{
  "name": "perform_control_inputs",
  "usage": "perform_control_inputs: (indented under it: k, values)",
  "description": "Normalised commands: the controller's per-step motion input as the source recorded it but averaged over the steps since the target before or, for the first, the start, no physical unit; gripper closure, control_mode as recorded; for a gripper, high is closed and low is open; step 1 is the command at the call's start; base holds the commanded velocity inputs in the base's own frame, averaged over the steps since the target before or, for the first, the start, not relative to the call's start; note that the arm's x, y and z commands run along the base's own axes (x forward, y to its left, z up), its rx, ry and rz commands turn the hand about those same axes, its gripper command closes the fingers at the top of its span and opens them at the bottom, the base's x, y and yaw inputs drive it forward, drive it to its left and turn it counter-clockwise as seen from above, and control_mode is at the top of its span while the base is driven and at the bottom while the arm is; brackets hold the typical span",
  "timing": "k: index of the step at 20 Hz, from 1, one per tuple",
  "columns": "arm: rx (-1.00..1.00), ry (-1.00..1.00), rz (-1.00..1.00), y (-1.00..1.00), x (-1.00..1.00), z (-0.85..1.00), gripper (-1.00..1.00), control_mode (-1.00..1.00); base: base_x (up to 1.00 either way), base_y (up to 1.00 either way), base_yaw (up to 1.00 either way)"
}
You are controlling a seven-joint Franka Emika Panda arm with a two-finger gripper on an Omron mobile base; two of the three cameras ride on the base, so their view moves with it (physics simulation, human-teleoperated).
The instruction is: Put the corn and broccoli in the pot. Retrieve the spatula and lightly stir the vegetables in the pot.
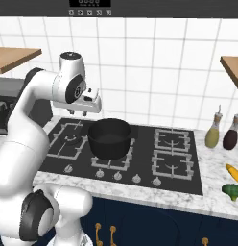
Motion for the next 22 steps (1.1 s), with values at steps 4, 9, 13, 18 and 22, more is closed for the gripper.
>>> perform_control_inputs:
  k: [4, 9, 13, 18, 22]
  values:
    - [0.00, 0.00, 0.00, 0.00, -0.32, 0.00, -1.00, -1.00, 0.00, 0.00, 0.00]
    - [0.00, 0.00, 0.00, 0.00, -0.80, 0.00, -1.00, -1.00, 0.00, 0.00, 0.00]
    - [0.00, 0.00, 0.00, 0.00, -0.85, -0.04, -1.00, -1.00, 0.00, 0.00, 0.00]
    - [-0.02, 0.00, 0.00, 0.00, -0.77, -0.13, -1.00, -1.00, 0.00, 0.00, 0.00]
    - [-0.01, 0.00, 0.00, 0.00, -0.37, -0.11, -1.00, -1.00, 0.00, 0.00, 0.00]
